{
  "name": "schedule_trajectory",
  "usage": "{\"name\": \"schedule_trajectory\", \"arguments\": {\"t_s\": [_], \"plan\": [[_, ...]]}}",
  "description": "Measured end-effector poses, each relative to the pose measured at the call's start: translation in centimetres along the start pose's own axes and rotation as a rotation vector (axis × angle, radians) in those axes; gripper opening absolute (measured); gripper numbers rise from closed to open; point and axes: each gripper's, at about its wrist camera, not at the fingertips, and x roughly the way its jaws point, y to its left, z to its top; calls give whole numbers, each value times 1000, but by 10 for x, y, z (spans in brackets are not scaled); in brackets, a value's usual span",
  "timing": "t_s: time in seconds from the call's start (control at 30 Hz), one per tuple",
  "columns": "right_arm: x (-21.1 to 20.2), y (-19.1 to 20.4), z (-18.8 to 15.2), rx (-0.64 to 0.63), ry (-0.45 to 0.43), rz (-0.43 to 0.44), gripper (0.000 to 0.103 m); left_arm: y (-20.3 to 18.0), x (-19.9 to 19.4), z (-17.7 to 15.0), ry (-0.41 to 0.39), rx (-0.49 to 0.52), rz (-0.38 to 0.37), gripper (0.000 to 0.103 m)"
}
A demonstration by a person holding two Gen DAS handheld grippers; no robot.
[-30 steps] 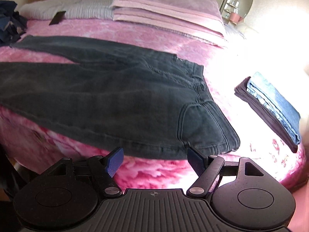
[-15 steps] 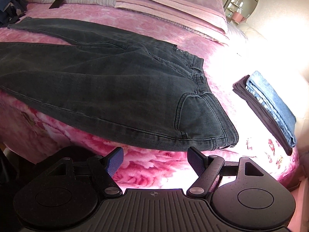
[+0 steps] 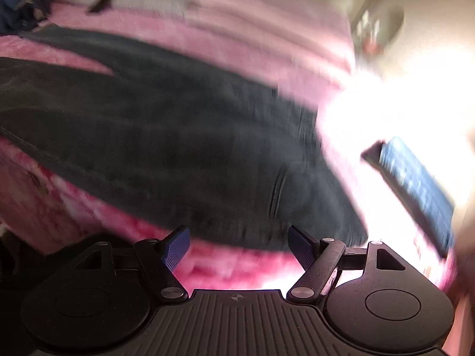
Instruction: Fold clothes
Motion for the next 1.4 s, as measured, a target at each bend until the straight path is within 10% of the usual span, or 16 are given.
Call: {"name": "schedule_trajectory", "arguments": {"t_s": [0.27, 0.77, 0.9, 1.17, 1.4], "plan": [[-1, 28, -11, -260, -167, -89, 75, -21, 4, -23, -3, 158, 46, 72], [17, 37, -19, -332, -146, -120, 75, -52, 48, -29, -27, 436, 88, 53], [25, 37, -31, -404, -129, -146, 75, -46, 54, -27, 1, 378, 46, 11], [54, 20, -56, -537, -97, -252, 75, -29, 54, -11, 13, 325, 33, 8], [77, -9, -58, -617, -90, -277, 41, -18, 53, 2, 34, 328, 22, 7]]}}
